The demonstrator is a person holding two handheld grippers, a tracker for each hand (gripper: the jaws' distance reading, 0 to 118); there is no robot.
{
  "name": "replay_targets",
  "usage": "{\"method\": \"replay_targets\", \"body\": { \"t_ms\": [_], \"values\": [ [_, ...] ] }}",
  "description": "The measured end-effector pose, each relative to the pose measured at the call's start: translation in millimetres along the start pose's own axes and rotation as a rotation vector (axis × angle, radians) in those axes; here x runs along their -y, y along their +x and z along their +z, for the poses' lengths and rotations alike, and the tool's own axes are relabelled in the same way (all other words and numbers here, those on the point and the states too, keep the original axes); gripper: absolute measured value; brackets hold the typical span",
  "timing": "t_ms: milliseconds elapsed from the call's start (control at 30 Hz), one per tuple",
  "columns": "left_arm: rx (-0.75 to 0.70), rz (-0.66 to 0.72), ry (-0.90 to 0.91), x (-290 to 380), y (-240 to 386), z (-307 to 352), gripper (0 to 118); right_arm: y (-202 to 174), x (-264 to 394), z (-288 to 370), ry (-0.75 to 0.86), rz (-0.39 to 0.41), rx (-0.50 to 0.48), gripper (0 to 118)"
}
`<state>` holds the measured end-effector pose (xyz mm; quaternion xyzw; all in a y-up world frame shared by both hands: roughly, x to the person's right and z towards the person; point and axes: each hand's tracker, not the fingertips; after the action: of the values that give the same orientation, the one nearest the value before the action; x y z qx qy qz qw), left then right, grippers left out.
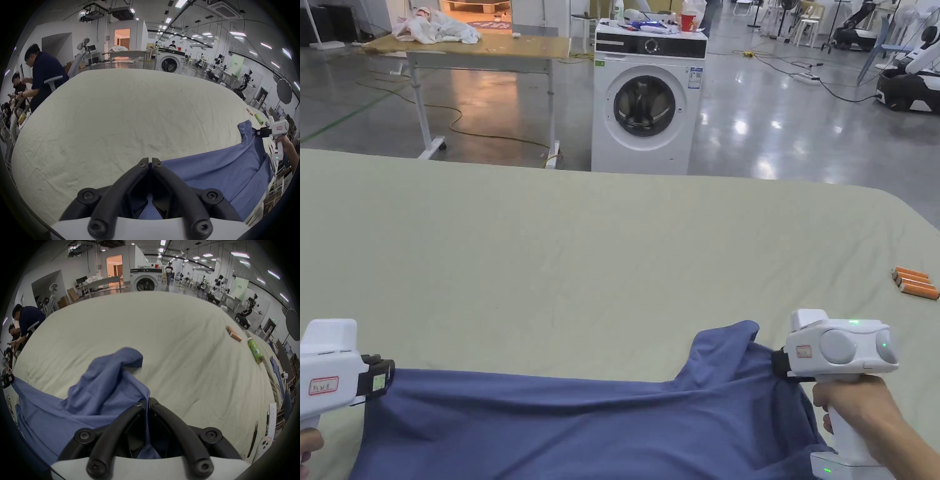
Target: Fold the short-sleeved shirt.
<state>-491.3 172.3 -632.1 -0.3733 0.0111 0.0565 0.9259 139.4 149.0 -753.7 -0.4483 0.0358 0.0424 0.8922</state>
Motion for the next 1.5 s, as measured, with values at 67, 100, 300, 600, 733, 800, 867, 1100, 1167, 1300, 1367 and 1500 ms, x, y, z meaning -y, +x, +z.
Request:
{"method": "replay_targets", "body": {
  "t_ms": [67,100,300,600,733,800,867,1100,1167,1300,1367,1500],
  "values": [
    [0.007,0.009,0.023,-3,-2,7,0,2,0,21,0.044,-0.006,-0.014,1],
    [0.012,0.014,0.034,-4,-4,10,0,3,1,32,0.062,-0.005,-0.016,1],
    [0.033,0.023,0.1,-4,-14,40,0,13,19,103,0.163,-0.012,-0.035,1],
    [0.094,0.038,0.169,33,-29,95,0,14,81,185,0.239,0.034,-0.059,1],
    [0.116,0.059,0.139,66,-37,108,0,11,118,200,0.209,0.051,-0.066,1],
    [0.118,0.061,0.11,83,-39,113,0,11,135,201,0.175,0.054,-0.061,1],
    [0.116,0.056,0.075,103,-37,121,0,10,155,207,0.149,0.051,-0.062,1],
    [0.065,-0.009,-0.072,153,-33,125,0,8,204,198,0.027,0.065,-0.039,1],
    [0.061,-0.014,-0.117,162,-31,120,0,5,215,188,-0.013,0.095,-0.017,1],
    [0.022,-0.048,-0.18,173,-24,109,0,-4,232,167,-0.062,0.129,0.018,1],
    [0.003,-0.06,-0.194,177,-20,102,0,-8,237,156,-0.072,0.137,0.028,1],
    [-0.017,-0.07,-0.19,178,-16,96,0,-9,240,148,-0.063,0.103,0.033,1]
  ]
}}
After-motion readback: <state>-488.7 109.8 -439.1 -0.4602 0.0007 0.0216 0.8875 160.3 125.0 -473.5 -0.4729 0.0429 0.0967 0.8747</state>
